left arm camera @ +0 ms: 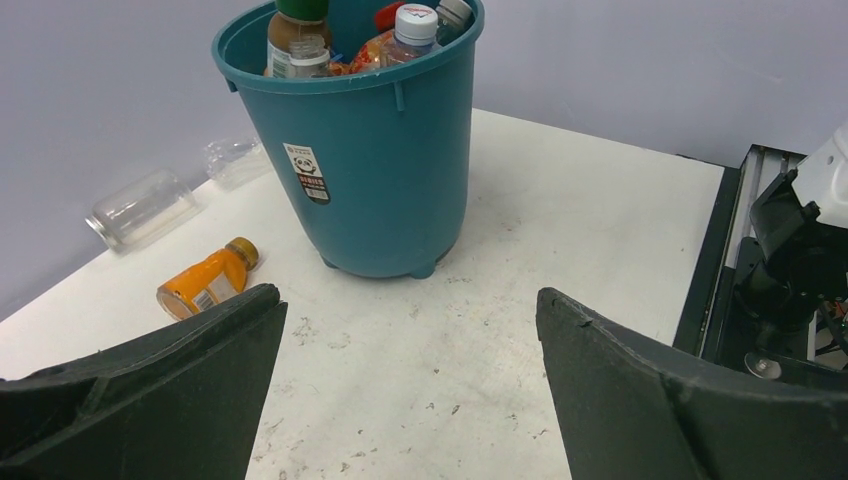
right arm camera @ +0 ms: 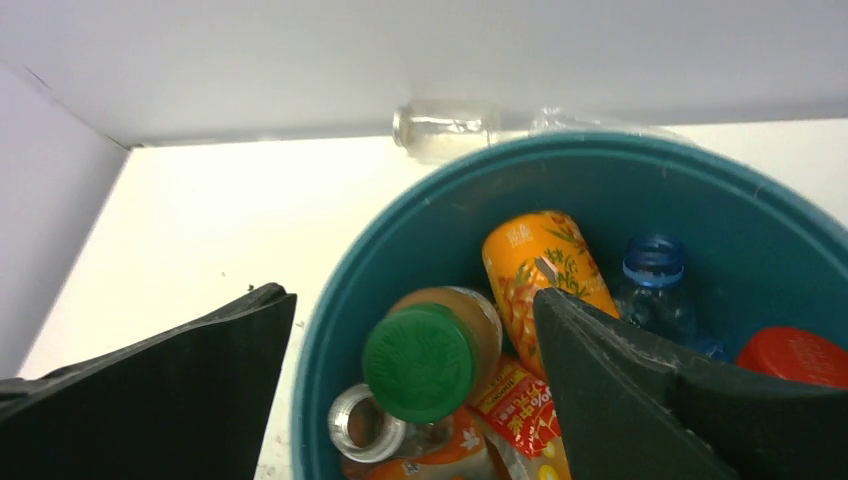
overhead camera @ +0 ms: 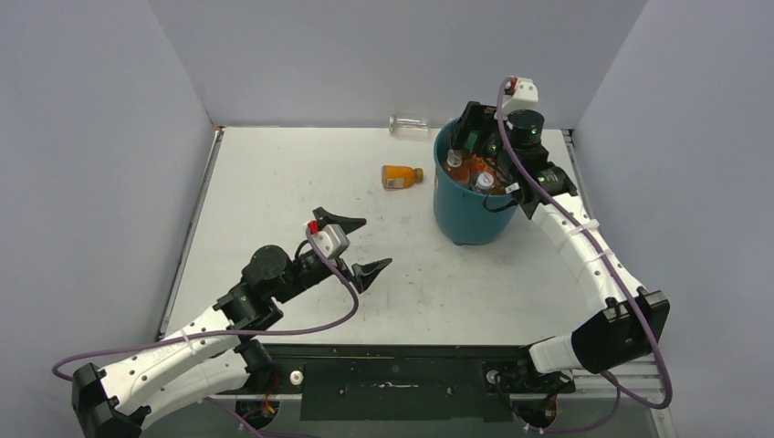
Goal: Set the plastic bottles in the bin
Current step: Place the plastic bottle in the trash bin, then pick up the plastic bottle at the center of the board.
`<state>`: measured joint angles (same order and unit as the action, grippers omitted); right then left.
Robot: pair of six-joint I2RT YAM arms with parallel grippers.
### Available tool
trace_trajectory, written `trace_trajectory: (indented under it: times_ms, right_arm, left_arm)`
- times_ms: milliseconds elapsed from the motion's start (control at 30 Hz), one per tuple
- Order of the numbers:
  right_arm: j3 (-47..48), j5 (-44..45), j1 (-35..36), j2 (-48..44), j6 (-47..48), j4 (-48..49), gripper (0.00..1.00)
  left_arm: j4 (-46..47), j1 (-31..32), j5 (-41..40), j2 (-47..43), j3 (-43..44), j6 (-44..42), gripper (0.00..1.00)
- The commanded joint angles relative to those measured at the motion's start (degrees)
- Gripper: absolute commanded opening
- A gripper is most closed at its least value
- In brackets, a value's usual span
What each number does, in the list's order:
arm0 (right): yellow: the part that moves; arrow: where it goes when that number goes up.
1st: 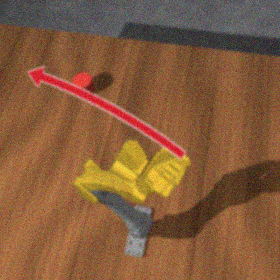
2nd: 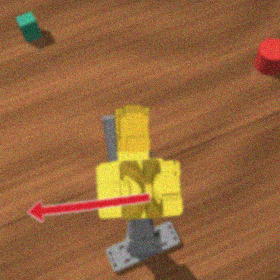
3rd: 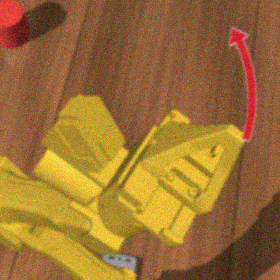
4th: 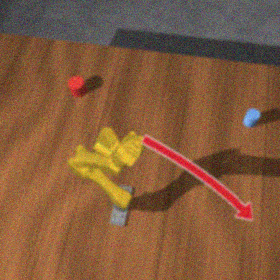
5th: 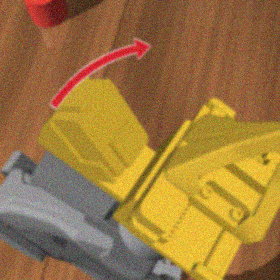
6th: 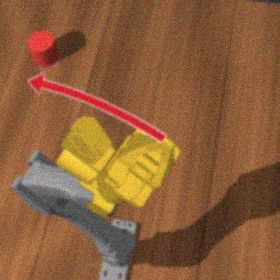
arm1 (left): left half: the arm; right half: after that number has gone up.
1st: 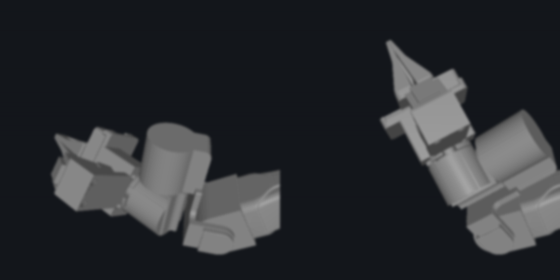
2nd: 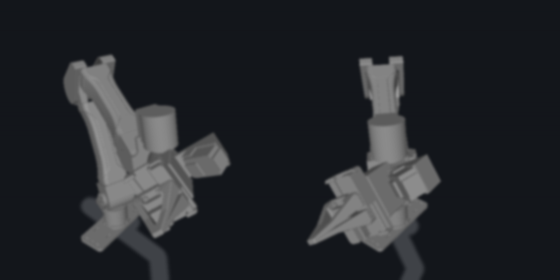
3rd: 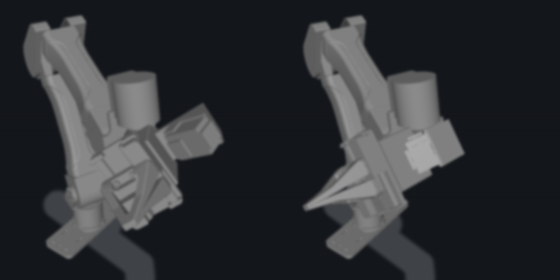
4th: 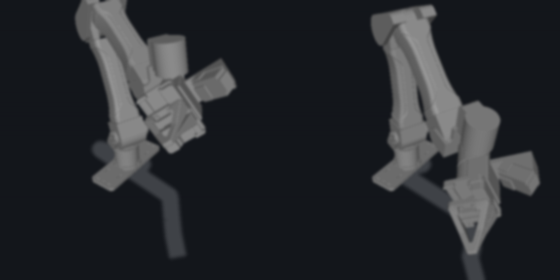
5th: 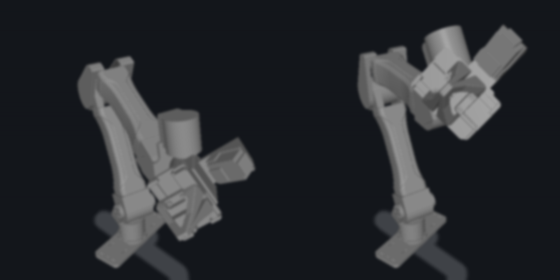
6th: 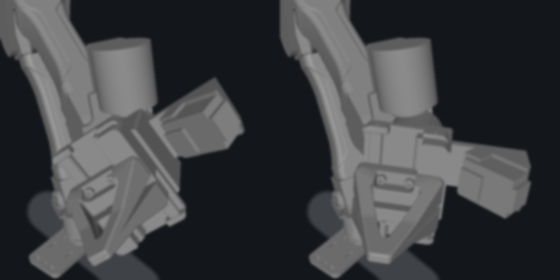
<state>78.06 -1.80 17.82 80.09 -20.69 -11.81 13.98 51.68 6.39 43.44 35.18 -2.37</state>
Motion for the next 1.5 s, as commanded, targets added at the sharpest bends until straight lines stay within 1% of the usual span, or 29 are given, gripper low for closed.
trace_trajectory:
  times_ms: [0, 33, 100, 167, 200, 267, 333, 400, 500, 567, 633, 767, 867, 900, 967, 1033, 1100, 1167, 1200, 1333, 1433, 1467]
  right_arm:
    - [7.27, 0.5, -0.28, -4.08, -1.59, -3.21, 0.96]
    - [8.25, 1.38, -0.35, -4.86, -1.52, -4.36, 0.97]
    - [8.51, 7.38, -0.71, -7.14, -1.29, -6.04, 0.98]
    - [5.26, 13.35, -2.56, -11.16, -2.14, -5.66, 0.98]
    - [2.79, 14.36, -5.15, -13.33, -3.5, -4.88, 0.99]
    - [-1.92, 13.57, -10.67, -16.88, -6.83, -3.95, 0.99]
    - [-5.97, 15.38, -11.81, -19.85, -8.75, -3.06, 1.0]
    - [-8.99, 15.41, -13.5, -21.43, -11.08, -2.87, 1.0]
    - [-13.27, 16.24, -17.35, -23.92, -14.01, -3.1, 1.0]
    - [-16.48, 15.98, -18.43, -25.22, -15.22, -2.22, 1.0]
    - [-19.05, 13.92, -20.71, -25.49, -17.01, -1.34, 1.0]
    - [-25.62, 6.73, -22.9, -27.55, -22.01, 4.76, 1.0]
    - [-27.25, 6.42, -23.01, -29.88, -23.41, 5.85, 1.0]
    - [-27.34, 6.36, -23.01, -30.94, -23.52, 5.71, 1.0]
    - [-26.68, 6.35, -22.71, -32.87, -23.95, 3.89, 1.0]
    - [-26.06, 6.77, -21.99, -35.23, -24.3, 1.72, 1.0]
    - [-26.87, 8.14, -21.06, -38.49, -24.63, 0.28, 1.0]
    - [-29.03, 9.55, -20.06, -42.9, -24.95, -0.53, 1.0]
    - [-30.47, 10.22, -19.45, -45.17, -25.27, -1.31, 0.97]
    - [-37.28, 11.53, -15.94, -55.24, -27.61, -4.74, 0.95]
    - [-42.35, 12.19, -14.08, -62.1, -29.39, -8.03, 0.95]
    - [-43.7, 11.98, -13.83, -64.51, -30.15, -8.95, 0.95]
  left_arm:
    - [2.31, 0.26, -0.45, 0.43, 1.36, 1.1, 0.96]
    - [2.22, 0.26, -0.61, 0.56, 1.5, 1.32, 0.96]
    - [2.12, 0.28, -1.05, 0.7, 1.68, 1.76, 0.96]
    - [1.98, 0.26, -1.6, 0.6, 1.92, 2.0, 0.96]
    - [1.94, 0.31, -2.1, 0.36, 1.97, 2.03, 0.96]
    - [1.91, 0.44, -3.36, -0.04, 2.05, 2.02, 0.96]
    - [1.81, 0.52, -4.84, -0.49, 2.04, 2.02, 0.96]
    - [1.24, 0.73, -5.87, -0.72, 2.23, 2.02, 0.96]
    - [0.14, 1.17, -9.51, -0.86, 2.7, 1.79, 0.96]
    - [-0.32, 1.36, -11.35, -0.97, 2.99, 1.67, 0.96]
    - [-0.2, 1.4, -12.9, -1.24, 2.92, 1.67, 0.96]
    - [-0.22, 1.82, -15.24, -1.3, 2.79, 1.33, 0.96]
    - [0.0, 1.82, -18.23, 0.04, 2.98, 1.6, 0.96]
    - [0.15, 1.35, -20.23, 2.04, 3.3, 1.97, 0.96]
    - [-1.36, -1.9, -20.81, 7.02, 6.52, 6.6, 0.96]
    - [-5.55, -8.26, -17.67, 13.72, 11.45, 15.6, 0.96]
    - [-8.23, -14.85, -12.0, 21.31, 15.85, 25.94, 0.96]
    - [-6.72, -18.75, -8.99, 27.96, 18.19, 34.11, 0.96]
    - [-4.81, -19.79, -8.51, 30.95, 18.8, 37.24, 0.96]
    - [2.43, -21.64, -10.75, 41.89, 22.08, 42.33, 0.96]
    - [2.67, -23.87, -9.71, 50.93, 29.37, 43.45, 0.96]
    - [2.0, -24.12, -9.19, 53.88, 32.64, 41.7, 0.96]
